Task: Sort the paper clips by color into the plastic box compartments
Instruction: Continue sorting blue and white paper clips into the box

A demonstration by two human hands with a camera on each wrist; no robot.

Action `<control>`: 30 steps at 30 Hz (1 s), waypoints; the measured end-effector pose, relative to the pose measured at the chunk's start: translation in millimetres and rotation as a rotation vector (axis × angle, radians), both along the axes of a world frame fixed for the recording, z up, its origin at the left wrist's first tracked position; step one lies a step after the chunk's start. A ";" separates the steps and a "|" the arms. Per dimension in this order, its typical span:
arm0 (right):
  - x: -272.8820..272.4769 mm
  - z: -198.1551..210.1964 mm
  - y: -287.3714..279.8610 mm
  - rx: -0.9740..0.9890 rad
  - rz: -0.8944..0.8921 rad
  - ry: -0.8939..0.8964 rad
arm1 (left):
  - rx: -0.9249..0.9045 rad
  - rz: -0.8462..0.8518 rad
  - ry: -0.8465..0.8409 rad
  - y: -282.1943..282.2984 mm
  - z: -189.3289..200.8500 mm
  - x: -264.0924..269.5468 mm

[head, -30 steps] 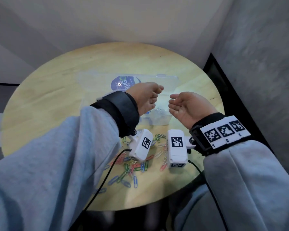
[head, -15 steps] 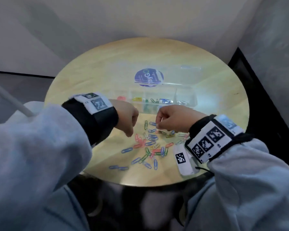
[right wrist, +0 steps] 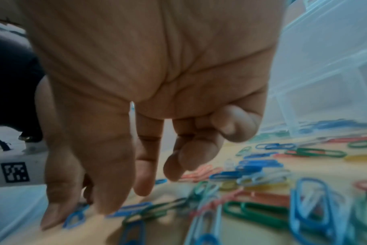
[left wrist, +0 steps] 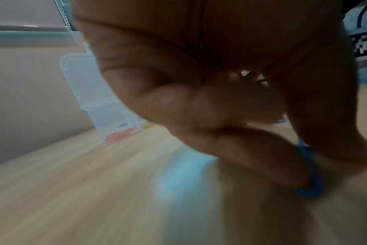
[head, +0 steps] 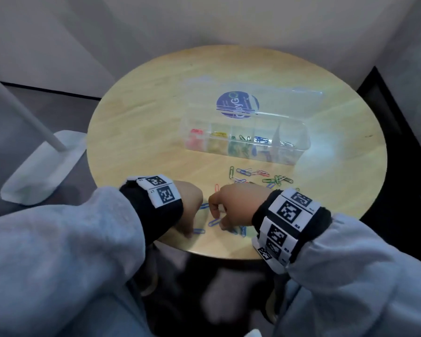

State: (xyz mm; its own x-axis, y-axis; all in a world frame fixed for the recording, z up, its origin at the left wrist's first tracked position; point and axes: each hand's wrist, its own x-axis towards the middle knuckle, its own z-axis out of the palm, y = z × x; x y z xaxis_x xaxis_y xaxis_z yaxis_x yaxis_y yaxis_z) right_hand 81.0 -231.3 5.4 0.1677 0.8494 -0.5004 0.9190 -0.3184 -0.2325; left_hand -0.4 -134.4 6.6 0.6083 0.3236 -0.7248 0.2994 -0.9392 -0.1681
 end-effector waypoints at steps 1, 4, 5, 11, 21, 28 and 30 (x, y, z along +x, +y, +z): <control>-1.5 -2.0 0.6 0.000 0.004 -0.005 | -0.006 0.005 -0.010 0.7 -2.0 -1.0; -4.3 -4.2 3.1 -0.003 0.018 -0.007 | -0.027 0.025 -0.013 3.1 -5.5 -2.7; -4.9 -4.6 3.9 -0.004 0.031 -0.011 | -0.030 0.031 -0.012 3.1 -6.0 -2.9; -8.8 -9.9 7.0 -0.022 0.045 -0.097 | -0.051 0.024 -0.019 4.1 -6.1 -5.5; 38.6 13.5 -18.2 0.116 -0.310 0.340 | -0.639 0.485 -0.212 34.7 13.2 -11.4; 52.4 6.2 -35.1 0.051 -0.507 0.722 | -0.960 0.854 -0.450 30.8 21.8 -5.7; 47.4 5.8 -38.3 0.014 -0.519 0.754 | -0.944 0.873 -0.465 26.6 20.2 -3.9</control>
State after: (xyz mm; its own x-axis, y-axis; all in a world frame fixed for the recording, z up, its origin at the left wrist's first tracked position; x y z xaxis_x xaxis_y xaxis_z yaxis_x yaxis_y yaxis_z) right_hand 128.3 -269.6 11.2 0.1634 0.7654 -0.6224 0.2646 -0.6418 -0.7198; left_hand -4.3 -107.8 26.7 0.7086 0.2250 -0.6688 0.7011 -0.1176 0.7033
